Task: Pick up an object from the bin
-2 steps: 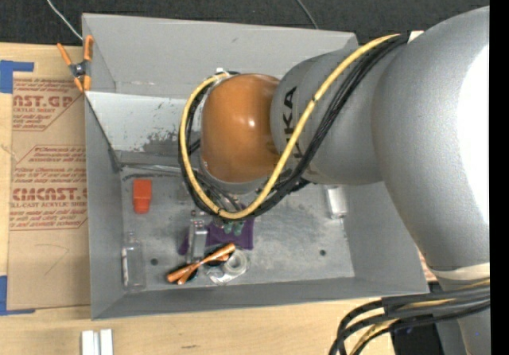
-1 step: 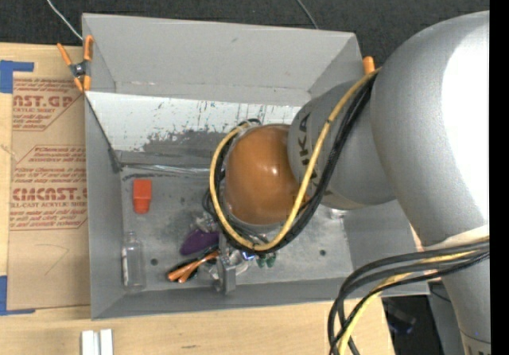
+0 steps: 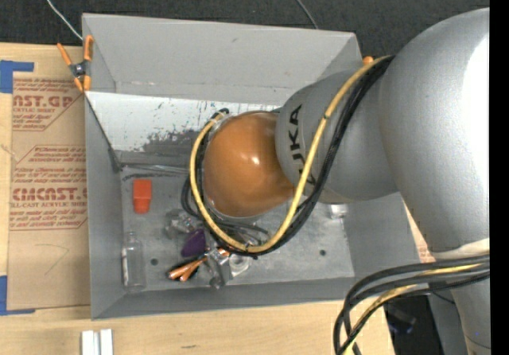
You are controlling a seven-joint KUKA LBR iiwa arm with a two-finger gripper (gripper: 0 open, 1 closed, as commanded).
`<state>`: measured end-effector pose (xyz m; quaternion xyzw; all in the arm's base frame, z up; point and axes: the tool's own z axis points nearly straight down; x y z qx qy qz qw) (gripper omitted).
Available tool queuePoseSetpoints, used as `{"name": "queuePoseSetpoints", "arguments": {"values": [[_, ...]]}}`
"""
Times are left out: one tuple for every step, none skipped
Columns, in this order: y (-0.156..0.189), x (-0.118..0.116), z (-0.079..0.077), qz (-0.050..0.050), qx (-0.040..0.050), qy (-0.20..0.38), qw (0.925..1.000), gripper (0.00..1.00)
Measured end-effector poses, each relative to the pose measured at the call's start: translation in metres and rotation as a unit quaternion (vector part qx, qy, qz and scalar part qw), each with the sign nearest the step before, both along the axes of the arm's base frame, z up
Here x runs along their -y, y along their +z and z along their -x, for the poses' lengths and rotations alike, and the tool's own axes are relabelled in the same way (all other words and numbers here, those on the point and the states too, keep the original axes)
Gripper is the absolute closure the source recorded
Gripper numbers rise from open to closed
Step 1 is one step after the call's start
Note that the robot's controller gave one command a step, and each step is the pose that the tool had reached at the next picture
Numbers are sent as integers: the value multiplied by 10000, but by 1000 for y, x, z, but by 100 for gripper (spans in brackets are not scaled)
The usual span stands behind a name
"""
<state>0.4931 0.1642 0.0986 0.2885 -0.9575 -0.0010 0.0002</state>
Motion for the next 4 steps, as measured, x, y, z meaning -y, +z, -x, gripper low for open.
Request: {"name": "queuePoseSetpoints", "arguments": {"values": [[-29, 3, -68, -4, -11, -2308, 9730, 100], [-29, 3, -68, -4, -12, -2310, 9730, 100], [-16, -6, -69, -19, -3, -2302, 9731, 100], [-11, -7, -76, -16, -10, -2393, 9709, 0]]}}
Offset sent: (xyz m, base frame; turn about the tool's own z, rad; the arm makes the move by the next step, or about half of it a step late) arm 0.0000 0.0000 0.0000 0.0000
